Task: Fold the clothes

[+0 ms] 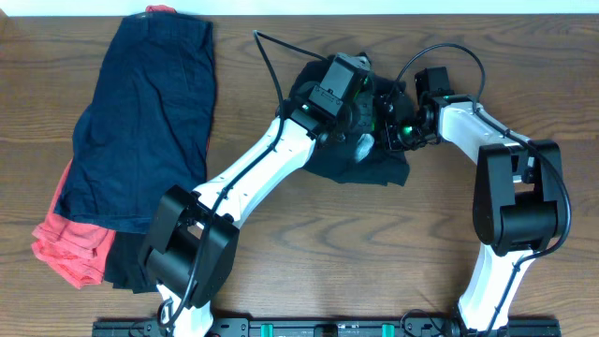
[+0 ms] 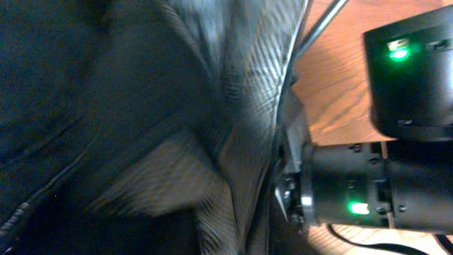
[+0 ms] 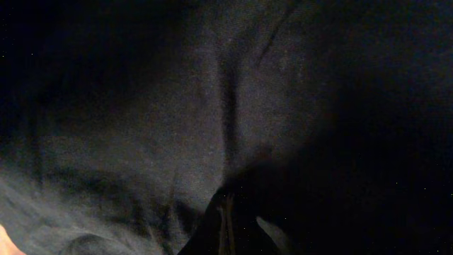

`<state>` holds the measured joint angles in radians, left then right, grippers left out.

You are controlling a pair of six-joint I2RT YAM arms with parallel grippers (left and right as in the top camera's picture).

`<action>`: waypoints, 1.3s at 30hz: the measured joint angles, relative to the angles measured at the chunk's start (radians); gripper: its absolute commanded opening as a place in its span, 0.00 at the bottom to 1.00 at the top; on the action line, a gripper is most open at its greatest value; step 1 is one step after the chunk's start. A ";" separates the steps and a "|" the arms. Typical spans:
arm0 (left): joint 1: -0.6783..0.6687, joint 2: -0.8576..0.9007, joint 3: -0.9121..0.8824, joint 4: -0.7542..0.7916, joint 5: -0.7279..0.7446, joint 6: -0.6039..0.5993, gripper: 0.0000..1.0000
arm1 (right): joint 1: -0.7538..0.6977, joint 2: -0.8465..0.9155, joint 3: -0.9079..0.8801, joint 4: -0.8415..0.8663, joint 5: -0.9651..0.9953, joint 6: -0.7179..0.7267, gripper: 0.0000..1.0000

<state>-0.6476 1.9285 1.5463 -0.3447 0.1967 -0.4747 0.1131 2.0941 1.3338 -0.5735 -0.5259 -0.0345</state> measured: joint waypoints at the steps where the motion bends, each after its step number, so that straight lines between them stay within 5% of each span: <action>1: -0.002 0.000 0.001 0.004 0.001 0.000 0.86 | 0.000 0.000 0.000 0.002 -0.001 0.000 0.01; 4: -0.005 0.000 0.003 0.005 0.003 0.003 0.99 | -0.002 0.003 0.000 0.009 -0.014 0.000 0.01; 20: 0.175 -0.161 0.003 -0.150 0.005 0.085 0.98 | -0.106 0.011 0.001 0.005 -0.162 0.000 0.02; 32: 0.352 -0.241 0.014 -0.344 -0.048 0.193 0.98 | -0.171 -0.147 0.018 -0.042 -0.206 -0.002 0.55; 39: 0.372 -0.241 0.014 -0.371 -0.054 0.227 0.98 | -0.100 -0.146 0.018 -0.098 -0.057 0.010 0.80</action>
<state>-0.2756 1.6871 1.5604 -0.7158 0.1425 -0.2481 0.0132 1.9476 1.3521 -0.6716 -0.5827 -0.0250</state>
